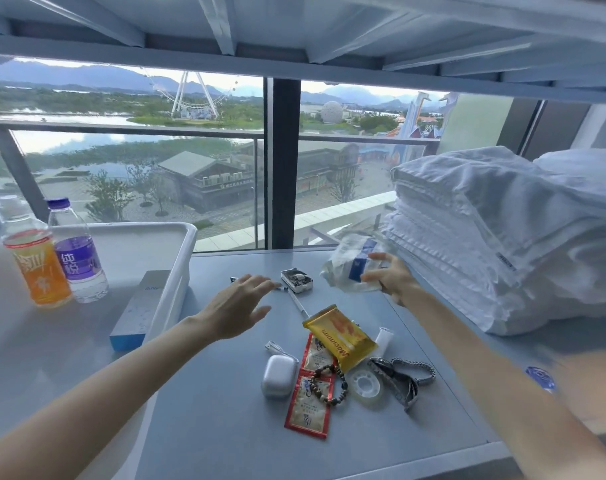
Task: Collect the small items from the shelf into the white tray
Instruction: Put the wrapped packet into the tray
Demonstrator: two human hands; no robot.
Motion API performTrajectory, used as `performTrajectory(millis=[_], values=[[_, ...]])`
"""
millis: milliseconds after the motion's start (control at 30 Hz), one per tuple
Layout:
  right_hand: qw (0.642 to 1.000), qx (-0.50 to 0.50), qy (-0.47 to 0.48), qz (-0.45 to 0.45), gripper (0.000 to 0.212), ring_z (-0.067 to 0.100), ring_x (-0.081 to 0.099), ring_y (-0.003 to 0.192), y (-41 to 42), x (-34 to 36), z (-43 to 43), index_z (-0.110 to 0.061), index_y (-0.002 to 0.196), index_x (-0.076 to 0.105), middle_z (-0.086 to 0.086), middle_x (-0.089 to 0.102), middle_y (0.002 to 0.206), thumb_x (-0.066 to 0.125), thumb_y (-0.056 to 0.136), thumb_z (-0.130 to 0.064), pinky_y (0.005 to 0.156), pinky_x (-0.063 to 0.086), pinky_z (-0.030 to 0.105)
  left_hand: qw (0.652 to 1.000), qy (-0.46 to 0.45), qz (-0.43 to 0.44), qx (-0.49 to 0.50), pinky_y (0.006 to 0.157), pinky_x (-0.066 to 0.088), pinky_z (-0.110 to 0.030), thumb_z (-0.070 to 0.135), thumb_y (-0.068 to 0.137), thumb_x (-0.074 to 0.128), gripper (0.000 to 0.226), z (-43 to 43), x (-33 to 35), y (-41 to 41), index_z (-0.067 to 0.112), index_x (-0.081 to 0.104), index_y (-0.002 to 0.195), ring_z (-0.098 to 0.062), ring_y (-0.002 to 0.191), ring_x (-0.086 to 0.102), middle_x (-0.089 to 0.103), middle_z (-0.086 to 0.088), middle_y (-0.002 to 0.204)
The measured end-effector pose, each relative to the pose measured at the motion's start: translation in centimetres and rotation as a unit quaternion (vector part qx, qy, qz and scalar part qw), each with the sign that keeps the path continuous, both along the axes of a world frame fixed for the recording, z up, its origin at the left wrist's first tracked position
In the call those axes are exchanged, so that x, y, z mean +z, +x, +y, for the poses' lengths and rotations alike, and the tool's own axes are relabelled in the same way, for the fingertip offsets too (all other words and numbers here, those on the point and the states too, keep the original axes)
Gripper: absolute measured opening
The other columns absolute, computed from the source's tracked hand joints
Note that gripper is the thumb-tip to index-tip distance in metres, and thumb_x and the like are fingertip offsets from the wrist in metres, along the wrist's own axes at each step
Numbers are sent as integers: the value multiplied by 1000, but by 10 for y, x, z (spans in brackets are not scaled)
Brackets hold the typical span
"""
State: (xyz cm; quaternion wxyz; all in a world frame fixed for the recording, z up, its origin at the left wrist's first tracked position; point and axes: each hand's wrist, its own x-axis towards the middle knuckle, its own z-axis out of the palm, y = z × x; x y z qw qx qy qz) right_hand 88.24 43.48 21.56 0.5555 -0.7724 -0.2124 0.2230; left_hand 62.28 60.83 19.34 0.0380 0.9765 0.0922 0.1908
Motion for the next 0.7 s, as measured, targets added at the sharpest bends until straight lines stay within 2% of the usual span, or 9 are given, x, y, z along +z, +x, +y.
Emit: performTrajectory(millis=[100, 233, 267, 333, 433, 533, 633, 700], values=[[995, 81, 42, 29, 62, 22, 61, 77, -35, 27, 1, -14, 123, 54, 14, 63, 92, 72, 68, 10, 65, 50, 26, 979, -185, -83, 10, 95, 47, -34, 27, 86, 64, 62, -8, 17, -1, 21, 36, 141, -25, 111, 59, 51, -13, 133], [982, 177, 56, 41, 59, 28, 61, 92, -94, 51, 18, -16, 119, 54, 23, 62, 109, 71, 69, 11, 73, 53, 28, 916, -393, -72, 35, 86, 44, -25, 53, 71, 63, 82, -9, 46, -21, 37, 25, 142, -19, 104, 63, 40, 0, 128], [977, 199, 60, 44, 58, 28, 61, 94, -108, 56, 25, -18, 118, 54, 23, 61, 111, 71, 70, 10, 74, 54, 29, 899, -431, -71, 23, 84, 45, -24, 52, 70, 63, 81, -7, 52, -30, 40, 26, 140, -17, 104, 61, 37, 2, 126], [968, 241, 65, 40, 57, 30, 61, 98, -137, 63, 41, -19, 116, 54, 23, 61, 112, 72, 70, 9, 78, 54, 33, 863, -498, -84, 5, 76, 50, -19, 36, 79, 66, 64, 0, 62, -51, 40, 34, 135, -17, 104, 59, 41, 0, 127], [955, 291, 53, -8, 53, 30, 61, 100, -175, 69, 73, -18, 116, 53, 21, 62, 113, 73, 72, 5, 78, 55, 32, 842, -523, -130, 37, 62, 51, -10, 19, 77, 73, 49, 18, 71, -87, 25, 54, 122, -6, 89, 60, 54, -6, 118], [944, 322, 26, -71, 50, 26, 62, 98, -211, 66, 108, -16, 118, 53, 18, 63, 112, 74, 74, -3, 82, 54, 34, 829, -520, -173, 110, 69, 51, -15, 15, 69, 79, 49, 44, 71, -126, 19, 60, 114, -11, 91, 60, 59, -3, 108], [923, 335, 9, -187, 57, 20, 61, 96, -247, 58, 143, -11, 126, 53, 11, 63, 113, 78, 74, -15, 75, 53, 24, 791, -554, -212, 150, 67, 48, -13, 9, 64, 81, 59, 75, 67, -162, 13, 57, 118, -8, 89, 60, 61, 5, 98], [898, 350, -9, -266, 66, 22, 60, 104, -267, 52, 164, -9, 130, 52, 12, 56, 126, 80, 71, -21, 86, 53, 30, 772, -569, -228, 167, 72, 49, -16, 6, 62, 82, 65, 92, 61, -182, 11, 55, 121, -7, 89, 61, 62, 7, 97]])
